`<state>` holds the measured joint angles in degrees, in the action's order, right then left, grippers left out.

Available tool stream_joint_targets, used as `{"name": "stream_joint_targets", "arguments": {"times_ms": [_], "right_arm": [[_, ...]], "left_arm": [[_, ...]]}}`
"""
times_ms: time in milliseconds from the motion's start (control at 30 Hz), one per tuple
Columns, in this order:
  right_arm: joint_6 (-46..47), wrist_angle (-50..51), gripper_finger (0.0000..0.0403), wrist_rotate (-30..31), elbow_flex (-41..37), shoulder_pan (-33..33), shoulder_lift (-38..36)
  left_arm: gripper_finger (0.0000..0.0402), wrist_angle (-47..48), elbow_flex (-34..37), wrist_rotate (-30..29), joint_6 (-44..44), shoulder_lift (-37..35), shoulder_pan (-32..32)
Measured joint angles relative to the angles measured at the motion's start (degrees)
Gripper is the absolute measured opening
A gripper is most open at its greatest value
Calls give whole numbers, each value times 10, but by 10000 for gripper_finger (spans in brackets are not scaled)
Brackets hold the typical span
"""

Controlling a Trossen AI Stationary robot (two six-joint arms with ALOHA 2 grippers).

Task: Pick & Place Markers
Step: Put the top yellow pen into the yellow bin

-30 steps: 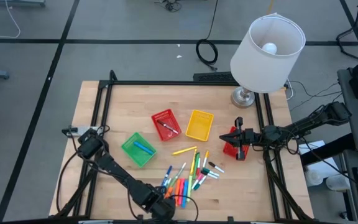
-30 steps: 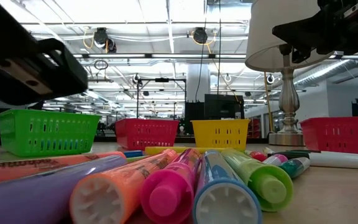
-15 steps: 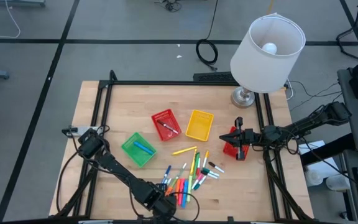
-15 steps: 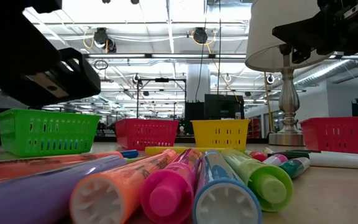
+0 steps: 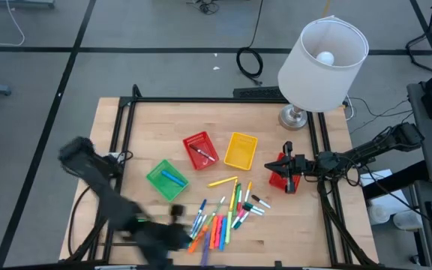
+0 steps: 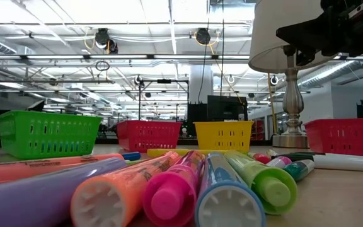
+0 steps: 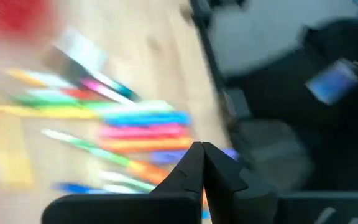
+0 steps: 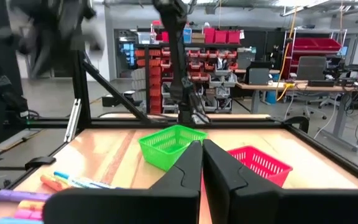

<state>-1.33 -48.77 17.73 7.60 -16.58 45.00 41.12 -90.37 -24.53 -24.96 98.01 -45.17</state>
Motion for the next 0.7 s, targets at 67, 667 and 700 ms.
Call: {"name": "stream_joint_targets", "arguments": {"times_ms": [67,667,700], "right_arm": [[1,3,0,0,0,0,0],[-7,20,0,0,0,0,0],[-7,23,0,0,0,0,0]], "left_arm": [[8,17,21,-120,6,-54,-34],[2,-434,588,-25,207,-432,130],[2,-439,594,-14,235,-452,137]]}}
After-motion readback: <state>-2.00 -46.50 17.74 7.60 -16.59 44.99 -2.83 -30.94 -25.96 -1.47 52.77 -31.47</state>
